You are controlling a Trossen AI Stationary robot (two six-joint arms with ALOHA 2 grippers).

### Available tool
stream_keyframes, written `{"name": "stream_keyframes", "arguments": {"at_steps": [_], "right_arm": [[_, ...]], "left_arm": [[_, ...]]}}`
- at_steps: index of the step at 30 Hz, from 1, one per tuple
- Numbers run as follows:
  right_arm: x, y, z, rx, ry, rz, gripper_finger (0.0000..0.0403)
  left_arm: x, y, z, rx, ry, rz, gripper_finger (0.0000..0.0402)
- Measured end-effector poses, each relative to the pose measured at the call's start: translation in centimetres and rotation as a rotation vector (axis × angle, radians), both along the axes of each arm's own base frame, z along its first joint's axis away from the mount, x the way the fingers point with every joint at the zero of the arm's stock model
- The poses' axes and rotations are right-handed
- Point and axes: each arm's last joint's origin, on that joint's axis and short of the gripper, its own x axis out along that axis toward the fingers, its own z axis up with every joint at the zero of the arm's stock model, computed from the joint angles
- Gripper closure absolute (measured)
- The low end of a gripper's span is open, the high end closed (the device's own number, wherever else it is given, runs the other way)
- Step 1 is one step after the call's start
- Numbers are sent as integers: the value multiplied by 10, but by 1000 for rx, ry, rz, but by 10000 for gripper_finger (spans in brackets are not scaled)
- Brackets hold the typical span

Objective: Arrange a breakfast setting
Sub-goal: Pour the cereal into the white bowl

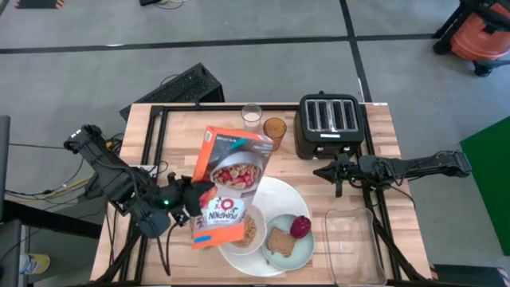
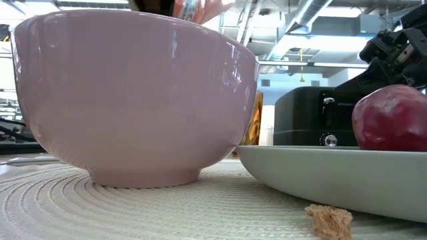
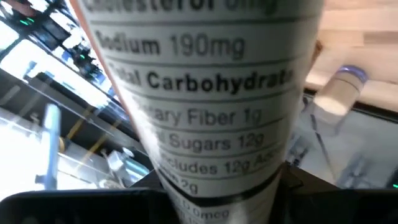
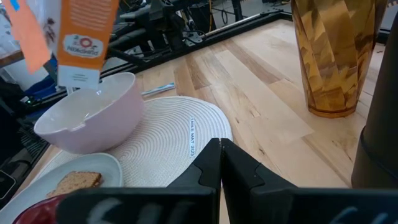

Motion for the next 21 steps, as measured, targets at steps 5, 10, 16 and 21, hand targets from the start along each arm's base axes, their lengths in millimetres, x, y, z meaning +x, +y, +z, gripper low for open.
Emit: {"name": "stream_keyframes", "arguments": {"at_steps": [5, 10, 16, 21], "right_arm": [[0, 0, 0, 0, 0, 0, 372], [0, 0, 0, 0, 0, -1, 372], [0, 0, 0, 0, 0, 0, 372], [0, 0, 0, 0, 0, -1, 372]], "left_arm": [[0, 1, 0, -39, -35, 38, 299], [-3, 3, -2, -134, -74, 91, 299], [-9, 8, -8, -217, -86, 164, 299], [-11, 9, -10, -369, -122, 219, 299]]}}
